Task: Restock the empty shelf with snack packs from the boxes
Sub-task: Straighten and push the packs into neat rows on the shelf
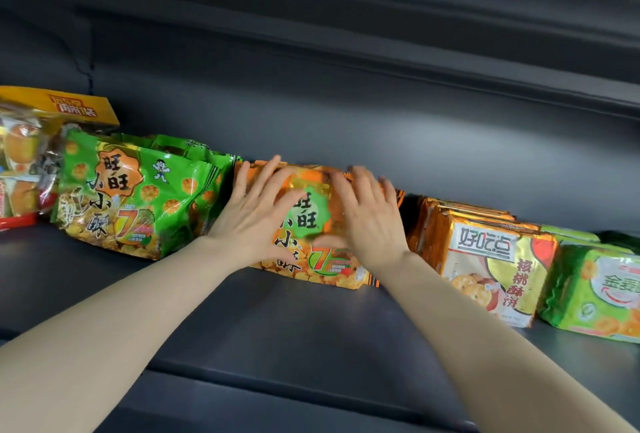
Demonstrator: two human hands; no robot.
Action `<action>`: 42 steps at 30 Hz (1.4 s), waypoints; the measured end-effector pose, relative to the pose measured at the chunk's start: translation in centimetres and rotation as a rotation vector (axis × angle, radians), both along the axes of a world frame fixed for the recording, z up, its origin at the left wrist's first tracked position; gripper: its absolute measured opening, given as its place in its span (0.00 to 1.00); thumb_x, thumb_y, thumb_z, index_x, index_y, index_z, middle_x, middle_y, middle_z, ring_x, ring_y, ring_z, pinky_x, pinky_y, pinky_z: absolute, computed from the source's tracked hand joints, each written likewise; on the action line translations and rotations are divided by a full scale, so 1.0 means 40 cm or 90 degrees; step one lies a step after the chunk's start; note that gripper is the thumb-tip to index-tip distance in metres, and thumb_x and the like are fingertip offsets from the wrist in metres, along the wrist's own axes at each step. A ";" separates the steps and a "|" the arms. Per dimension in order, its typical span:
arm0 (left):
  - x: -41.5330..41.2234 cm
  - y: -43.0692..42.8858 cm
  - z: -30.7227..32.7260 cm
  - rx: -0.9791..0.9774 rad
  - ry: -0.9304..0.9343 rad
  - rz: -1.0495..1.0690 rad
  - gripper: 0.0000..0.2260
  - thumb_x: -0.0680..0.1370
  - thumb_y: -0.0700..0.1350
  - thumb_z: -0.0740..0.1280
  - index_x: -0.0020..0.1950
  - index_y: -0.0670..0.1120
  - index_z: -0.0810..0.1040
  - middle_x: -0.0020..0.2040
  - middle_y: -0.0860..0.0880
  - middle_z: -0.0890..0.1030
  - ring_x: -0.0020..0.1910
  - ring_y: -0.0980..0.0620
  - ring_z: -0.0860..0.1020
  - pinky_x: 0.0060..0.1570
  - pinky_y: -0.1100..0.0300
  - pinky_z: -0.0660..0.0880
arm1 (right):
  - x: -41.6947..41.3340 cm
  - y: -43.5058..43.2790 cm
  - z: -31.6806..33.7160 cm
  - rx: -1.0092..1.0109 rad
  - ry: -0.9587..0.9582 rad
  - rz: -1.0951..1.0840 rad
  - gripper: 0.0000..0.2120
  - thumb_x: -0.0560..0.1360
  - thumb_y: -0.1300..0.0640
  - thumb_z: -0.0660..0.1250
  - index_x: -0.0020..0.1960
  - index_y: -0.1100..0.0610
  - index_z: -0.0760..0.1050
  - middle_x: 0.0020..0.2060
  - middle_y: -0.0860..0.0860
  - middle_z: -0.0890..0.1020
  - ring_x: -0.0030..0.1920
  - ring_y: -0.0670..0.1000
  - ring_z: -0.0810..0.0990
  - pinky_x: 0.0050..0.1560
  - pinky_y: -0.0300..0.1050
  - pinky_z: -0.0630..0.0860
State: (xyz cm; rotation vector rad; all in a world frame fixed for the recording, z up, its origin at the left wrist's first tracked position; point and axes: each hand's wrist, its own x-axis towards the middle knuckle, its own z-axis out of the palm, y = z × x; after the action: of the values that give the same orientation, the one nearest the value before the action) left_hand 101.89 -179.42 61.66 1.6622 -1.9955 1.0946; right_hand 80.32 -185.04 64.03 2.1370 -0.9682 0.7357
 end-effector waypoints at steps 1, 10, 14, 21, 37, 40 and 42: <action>-0.002 0.002 0.023 0.018 0.017 -0.001 0.56 0.57 0.71 0.76 0.76 0.50 0.54 0.78 0.43 0.56 0.80 0.41 0.46 0.75 0.34 0.45 | 0.003 -0.003 0.031 0.049 -0.008 -0.014 0.59 0.59 0.23 0.68 0.79 0.53 0.55 0.75 0.60 0.63 0.76 0.62 0.61 0.74 0.64 0.57; -0.022 -0.046 0.117 0.163 0.014 0.074 0.62 0.57 0.69 0.78 0.80 0.52 0.45 0.77 0.48 0.57 0.76 0.45 0.57 0.76 0.45 0.51 | 0.008 -0.056 0.141 0.305 0.116 -0.079 0.53 0.59 0.30 0.77 0.75 0.45 0.55 0.67 0.51 0.75 0.67 0.58 0.74 0.68 0.57 0.67; -0.020 -0.024 0.107 0.152 0.033 0.065 0.61 0.58 0.69 0.77 0.79 0.54 0.45 0.76 0.48 0.58 0.77 0.45 0.56 0.77 0.46 0.51 | 0.005 -0.049 0.128 0.267 0.102 -0.057 0.53 0.60 0.31 0.77 0.76 0.45 0.56 0.69 0.52 0.73 0.70 0.57 0.70 0.70 0.57 0.63; 0.019 0.028 0.127 0.179 0.141 0.092 0.55 0.62 0.66 0.77 0.80 0.55 0.49 0.76 0.49 0.62 0.74 0.45 0.64 0.72 0.45 0.64 | -0.084 0.016 0.097 0.181 0.023 -0.135 0.34 0.71 0.41 0.74 0.70 0.53 0.66 0.62 0.54 0.77 0.65 0.58 0.72 0.61 0.54 0.70; -0.077 0.028 -0.008 0.077 -0.040 0.086 0.65 0.61 0.71 0.74 0.80 0.49 0.34 0.79 0.41 0.33 0.77 0.38 0.33 0.75 0.36 0.44 | -0.051 0.046 -0.088 0.020 0.092 -0.037 0.51 0.68 0.33 0.71 0.81 0.52 0.52 0.80 0.60 0.51 0.79 0.64 0.46 0.72 0.74 0.52; -0.077 -0.001 -0.012 0.082 -0.021 0.107 0.66 0.61 0.71 0.75 0.78 0.50 0.30 0.77 0.41 0.29 0.76 0.37 0.31 0.75 0.35 0.42 | -0.047 0.001 -0.102 0.057 0.099 -0.083 0.55 0.68 0.32 0.71 0.82 0.53 0.44 0.80 0.59 0.44 0.79 0.61 0.40 0.73 0.73 0.50; -0.073 -0.015 -0.010 0.092 -0.005 0.110 0.67 0.60 0.70 0.75 0.78 0.50 0.29 0.77 0.41 0.28 0.76 0.37 0.30 0.74 0.34 0.44 | -0.044 -0.016 -0.095 0.070 0.121 -0.101 0.56 0.70 0.31 0.67 0.81 0.53 0.36 0.79 0.59 0.38 0.79 0.60 0.35 0.74 0.72 0.47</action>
State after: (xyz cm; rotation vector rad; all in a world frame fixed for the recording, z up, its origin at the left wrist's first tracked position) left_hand 98.98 -180.02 61.24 1.9387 -2.0092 1.0354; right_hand 78.57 -185.67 60.24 2.1490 -1.0801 0.4024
